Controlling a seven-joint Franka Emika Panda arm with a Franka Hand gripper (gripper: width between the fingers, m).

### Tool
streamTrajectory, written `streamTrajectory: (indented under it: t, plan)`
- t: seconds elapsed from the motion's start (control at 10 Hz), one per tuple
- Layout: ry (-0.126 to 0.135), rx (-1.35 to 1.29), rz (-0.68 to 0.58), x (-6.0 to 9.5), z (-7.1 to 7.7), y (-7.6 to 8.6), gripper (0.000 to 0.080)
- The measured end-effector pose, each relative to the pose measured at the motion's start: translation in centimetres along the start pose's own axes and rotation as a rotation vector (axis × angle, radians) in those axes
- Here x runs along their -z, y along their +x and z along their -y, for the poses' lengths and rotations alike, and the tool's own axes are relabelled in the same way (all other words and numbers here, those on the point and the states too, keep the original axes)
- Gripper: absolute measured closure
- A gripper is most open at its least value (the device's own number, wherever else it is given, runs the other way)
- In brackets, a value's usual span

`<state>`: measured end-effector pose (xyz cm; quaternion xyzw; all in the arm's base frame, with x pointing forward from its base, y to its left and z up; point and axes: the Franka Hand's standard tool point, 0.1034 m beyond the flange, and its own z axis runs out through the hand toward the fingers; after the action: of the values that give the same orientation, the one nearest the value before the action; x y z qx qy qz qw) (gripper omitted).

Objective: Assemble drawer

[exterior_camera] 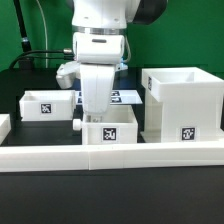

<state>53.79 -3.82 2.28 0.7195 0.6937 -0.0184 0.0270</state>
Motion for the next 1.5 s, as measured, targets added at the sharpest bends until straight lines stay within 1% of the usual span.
streamTrajectory:
  t: [0.4, 0.5, 0.6, 0.8, 1.3, 1.4, 1.5]
  plan:
    - [0.0, 0.004, 0.0, 0.0, 0.0, -0.1, 0.0757]
    - [0.004, 0.003, -0.002, -0.3, 0.2, 0.3, 0.0757]
    - [0.005, 0.002, -0.006, -0.3, 0.2, 1.1, 0.0757]
    - [0.004, 0.002, -0.012, -0.3, 0.1, 2.2, 0.0757]
    - [0.005, -0.003, -0.013, -0.4, 0.2, 2.1, 0.0757]
    - [0.006, 0.003, -0.015, -0.6, 0.4, 2.5, 0.0757]
    - [0.012, 0.02, -0.013, -0.7, 0.5, 2.9, 0.0757]
